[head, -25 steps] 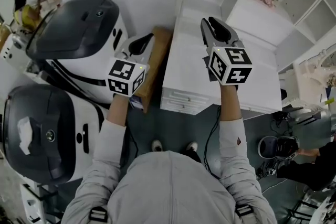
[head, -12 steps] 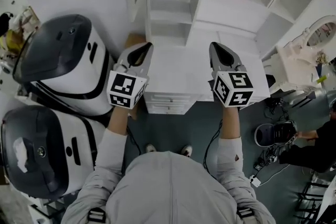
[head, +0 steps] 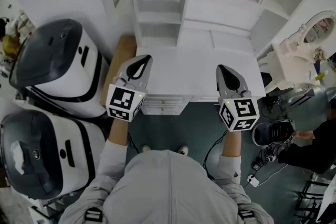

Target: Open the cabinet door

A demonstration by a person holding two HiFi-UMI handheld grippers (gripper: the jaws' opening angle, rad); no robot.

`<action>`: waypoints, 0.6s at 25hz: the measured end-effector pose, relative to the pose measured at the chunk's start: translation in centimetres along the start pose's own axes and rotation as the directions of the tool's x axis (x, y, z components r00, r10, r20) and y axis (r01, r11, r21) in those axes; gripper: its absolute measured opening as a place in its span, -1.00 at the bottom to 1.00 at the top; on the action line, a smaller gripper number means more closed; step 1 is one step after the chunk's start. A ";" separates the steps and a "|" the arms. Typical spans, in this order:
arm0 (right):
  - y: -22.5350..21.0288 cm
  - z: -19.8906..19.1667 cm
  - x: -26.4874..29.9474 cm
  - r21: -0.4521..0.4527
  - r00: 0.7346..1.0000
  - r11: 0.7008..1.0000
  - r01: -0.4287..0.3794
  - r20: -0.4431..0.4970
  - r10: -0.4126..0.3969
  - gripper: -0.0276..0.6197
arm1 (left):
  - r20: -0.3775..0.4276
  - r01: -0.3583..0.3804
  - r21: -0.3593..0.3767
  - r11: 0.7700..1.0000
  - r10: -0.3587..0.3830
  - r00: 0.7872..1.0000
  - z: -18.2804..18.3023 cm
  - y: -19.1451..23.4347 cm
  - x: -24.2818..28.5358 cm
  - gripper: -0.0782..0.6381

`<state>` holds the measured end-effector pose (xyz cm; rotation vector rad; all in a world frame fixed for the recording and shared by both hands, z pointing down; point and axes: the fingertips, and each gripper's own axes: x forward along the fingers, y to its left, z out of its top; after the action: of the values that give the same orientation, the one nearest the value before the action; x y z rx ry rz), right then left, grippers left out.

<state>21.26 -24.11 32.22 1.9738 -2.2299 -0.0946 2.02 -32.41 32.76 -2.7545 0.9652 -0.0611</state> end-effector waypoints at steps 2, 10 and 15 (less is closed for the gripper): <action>-0.1 -0.6 -0.1 0.011 1.000 1.000 -0.012 -0.002 0.012 -0.91 | -0.005 0.000 -0.011 1.000 0.000 1.000 -0.3 -0.5 0.2 -0.73; 0.7 -2.1 0.8 0.023 0.997 0.997 -0.070 -0.039 0.071 -0.91 | -0.021 0.059 0.013 0.998 -0.058 0.998 -1.4 -2.8 1.6 -0.73; 1.0 -2.4 1.4 0.016 0.995 0.996 -0.085 -0.051 0.086 -0.91 | -0.028 0.059 0.008 0.998 -0.059 0.998 -1.6 -2.9 2.3 -0.73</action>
<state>20.53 -25.21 34.84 1.8623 -2.2839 -0.0179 5.38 -31.96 34.85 -2.7814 0.8886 -0.1136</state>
